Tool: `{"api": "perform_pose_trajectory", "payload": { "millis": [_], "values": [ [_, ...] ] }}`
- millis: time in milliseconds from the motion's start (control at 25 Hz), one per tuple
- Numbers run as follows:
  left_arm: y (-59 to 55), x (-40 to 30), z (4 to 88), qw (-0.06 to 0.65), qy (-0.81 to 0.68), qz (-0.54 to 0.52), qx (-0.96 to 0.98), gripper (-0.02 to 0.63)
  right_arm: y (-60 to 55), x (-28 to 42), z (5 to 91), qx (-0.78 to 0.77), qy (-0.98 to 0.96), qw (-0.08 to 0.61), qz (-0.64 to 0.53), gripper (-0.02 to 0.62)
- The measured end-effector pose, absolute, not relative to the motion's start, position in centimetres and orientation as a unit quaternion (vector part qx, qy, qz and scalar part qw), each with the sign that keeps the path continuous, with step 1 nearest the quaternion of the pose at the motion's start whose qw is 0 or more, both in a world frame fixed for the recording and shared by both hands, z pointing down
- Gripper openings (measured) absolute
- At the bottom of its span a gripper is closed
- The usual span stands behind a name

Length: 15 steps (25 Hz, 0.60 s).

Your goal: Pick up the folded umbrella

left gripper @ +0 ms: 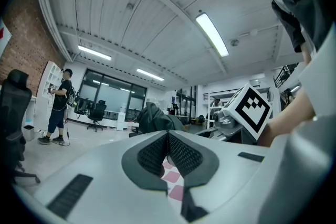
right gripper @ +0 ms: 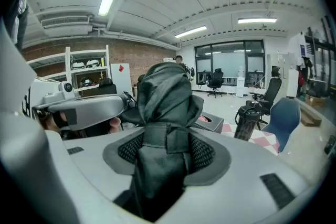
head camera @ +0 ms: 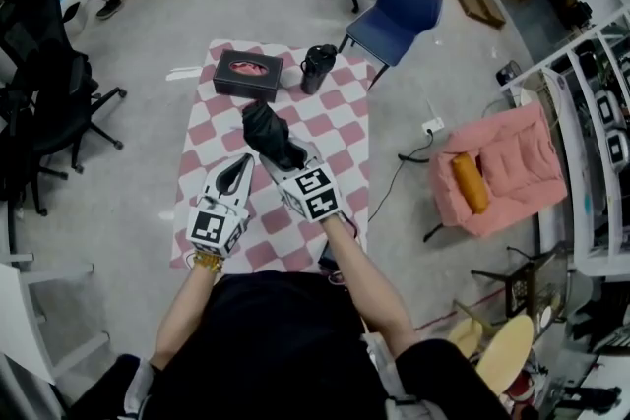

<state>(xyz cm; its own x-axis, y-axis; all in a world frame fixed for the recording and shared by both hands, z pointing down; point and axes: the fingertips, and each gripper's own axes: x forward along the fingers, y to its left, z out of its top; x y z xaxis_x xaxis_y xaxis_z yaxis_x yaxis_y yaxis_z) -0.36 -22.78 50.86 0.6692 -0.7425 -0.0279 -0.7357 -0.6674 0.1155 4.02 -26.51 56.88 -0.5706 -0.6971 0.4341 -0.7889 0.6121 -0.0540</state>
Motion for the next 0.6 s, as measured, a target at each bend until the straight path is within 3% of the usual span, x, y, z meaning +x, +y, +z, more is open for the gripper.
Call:
{"api": "perform_pose_trajectory", "payload": {
  "millis": [600],
  "values": [
    [-23.4,0.5,49.0,0.026,-0.397,-0.045,0.917,0.015,-26.5,3.9,51.4,0.429,-0.889,0.14,0.075,0.218]
  ]
}}
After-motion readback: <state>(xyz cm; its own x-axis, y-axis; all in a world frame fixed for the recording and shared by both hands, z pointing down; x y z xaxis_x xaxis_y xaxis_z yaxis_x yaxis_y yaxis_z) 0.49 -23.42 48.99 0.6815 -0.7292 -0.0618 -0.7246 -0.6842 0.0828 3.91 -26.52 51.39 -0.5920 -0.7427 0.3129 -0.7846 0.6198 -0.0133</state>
